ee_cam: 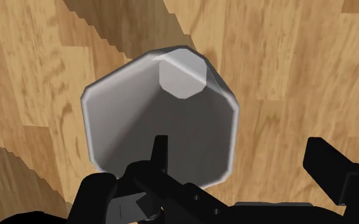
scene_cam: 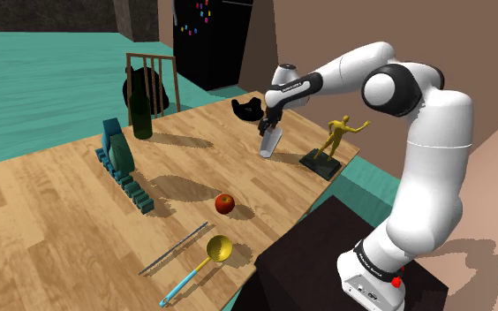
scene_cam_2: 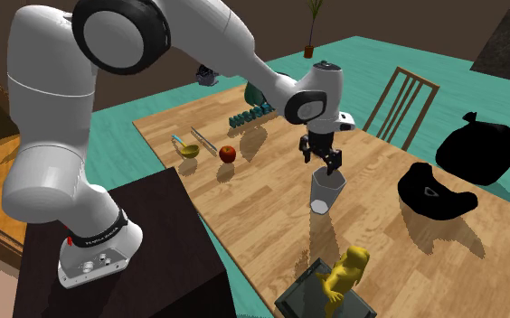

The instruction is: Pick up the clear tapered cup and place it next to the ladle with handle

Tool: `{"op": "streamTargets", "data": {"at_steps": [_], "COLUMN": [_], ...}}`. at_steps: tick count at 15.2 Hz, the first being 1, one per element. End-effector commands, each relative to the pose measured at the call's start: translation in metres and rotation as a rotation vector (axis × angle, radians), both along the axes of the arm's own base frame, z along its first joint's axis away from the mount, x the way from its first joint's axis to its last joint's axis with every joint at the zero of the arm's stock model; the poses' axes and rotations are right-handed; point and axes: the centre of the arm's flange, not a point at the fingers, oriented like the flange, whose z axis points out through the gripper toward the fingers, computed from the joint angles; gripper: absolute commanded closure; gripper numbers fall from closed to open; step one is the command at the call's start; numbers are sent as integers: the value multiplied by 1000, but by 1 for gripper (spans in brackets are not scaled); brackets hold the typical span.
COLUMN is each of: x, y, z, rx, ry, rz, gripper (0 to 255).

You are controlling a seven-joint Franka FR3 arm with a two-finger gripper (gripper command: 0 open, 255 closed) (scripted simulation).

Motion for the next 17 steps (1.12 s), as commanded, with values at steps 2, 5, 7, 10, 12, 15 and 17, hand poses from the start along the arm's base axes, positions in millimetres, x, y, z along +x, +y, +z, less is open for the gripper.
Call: {"op": "streamTargets", "data": {"at_steps": [2,5,7,10,12,15,17], "x": [3,4,5,5,5,5,5], "y": [-3,-5,-5,-5,-5,-5,-5], "z": [-17,-33,-36,-36,-36,-36,-36], "rx": [0,0,0,0,0,0,0], "ry": [0,0,0,0,0,0,0], "rz": [1,1,1,1,1,1,1], "gripper": [0,0,0,0,0,255,255]}}
